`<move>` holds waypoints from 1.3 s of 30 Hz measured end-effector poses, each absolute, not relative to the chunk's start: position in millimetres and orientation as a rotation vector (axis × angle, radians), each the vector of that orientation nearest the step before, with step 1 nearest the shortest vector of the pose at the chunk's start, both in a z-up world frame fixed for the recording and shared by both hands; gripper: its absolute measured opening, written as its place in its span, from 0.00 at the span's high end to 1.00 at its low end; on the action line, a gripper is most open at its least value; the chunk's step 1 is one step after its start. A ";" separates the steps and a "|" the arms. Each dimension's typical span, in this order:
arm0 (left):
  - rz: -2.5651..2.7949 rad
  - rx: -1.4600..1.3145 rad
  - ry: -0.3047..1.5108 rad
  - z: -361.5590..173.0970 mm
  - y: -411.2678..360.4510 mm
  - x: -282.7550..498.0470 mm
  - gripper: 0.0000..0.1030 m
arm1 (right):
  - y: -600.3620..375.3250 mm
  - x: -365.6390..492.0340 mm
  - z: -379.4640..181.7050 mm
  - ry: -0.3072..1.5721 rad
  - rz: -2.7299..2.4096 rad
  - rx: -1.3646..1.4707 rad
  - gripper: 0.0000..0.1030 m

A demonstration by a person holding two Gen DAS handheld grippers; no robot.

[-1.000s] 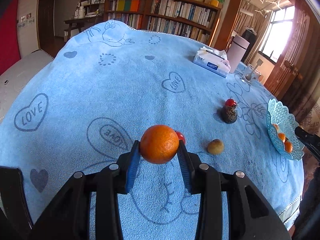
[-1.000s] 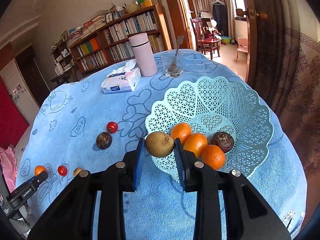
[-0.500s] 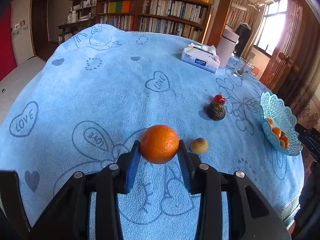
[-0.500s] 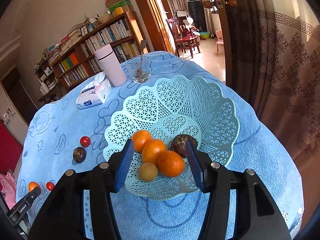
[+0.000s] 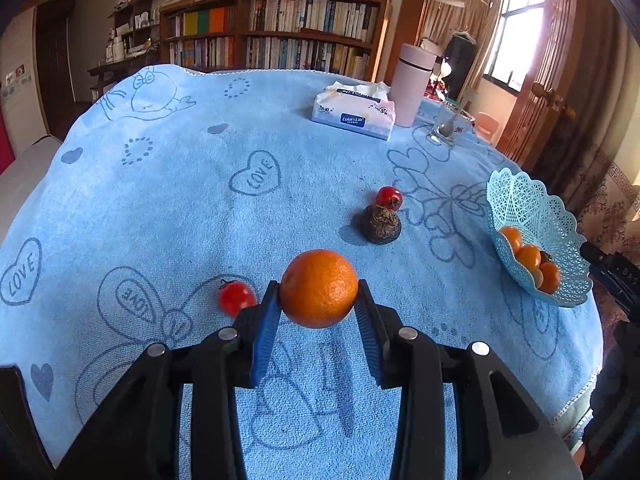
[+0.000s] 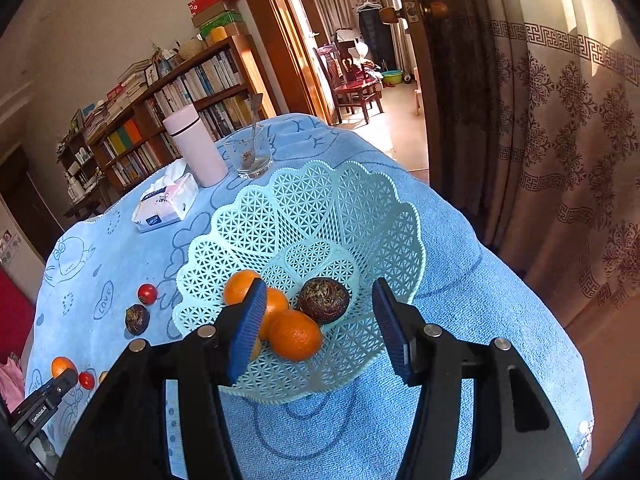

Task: Organize fruits
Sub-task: 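Lower the orange into the basket and open the left tool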

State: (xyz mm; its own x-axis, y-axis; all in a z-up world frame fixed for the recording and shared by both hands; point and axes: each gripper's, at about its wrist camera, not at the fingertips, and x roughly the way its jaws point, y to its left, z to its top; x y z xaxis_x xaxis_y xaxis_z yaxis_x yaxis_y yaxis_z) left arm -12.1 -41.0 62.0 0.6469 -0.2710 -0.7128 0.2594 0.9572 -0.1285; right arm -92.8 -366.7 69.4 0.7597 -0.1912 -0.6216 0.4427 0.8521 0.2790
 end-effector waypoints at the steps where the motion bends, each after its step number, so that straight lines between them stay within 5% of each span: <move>1: -0.311 -0.009 0.812 62.9 -46.1 -11.6 0.63 | -368.9 -94.3 69.4 0.616 -0.363 0.433 0.45; 34: -0.678 0.176 0.795 80.0 -238.8 -1.9 0.63 | -421.0 -134.6 66.9 0.579 -0.467 0.492 0.41; 39: -0.689 0.161 0.742 90.3 -241.2 -5.1 0.36 | -420.5 -136.8 66.6 0.577 -0.468 0.495 0.41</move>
State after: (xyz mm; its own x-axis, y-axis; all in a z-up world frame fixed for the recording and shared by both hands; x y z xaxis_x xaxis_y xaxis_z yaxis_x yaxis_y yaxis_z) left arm -5.1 -241.2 90.3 0.5307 -0.5194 -0.6698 0.6289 0.7711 -0.0997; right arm -136.8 -420.5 66.6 0.7417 -0.2746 -0.6119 0.5419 0.7829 0.3055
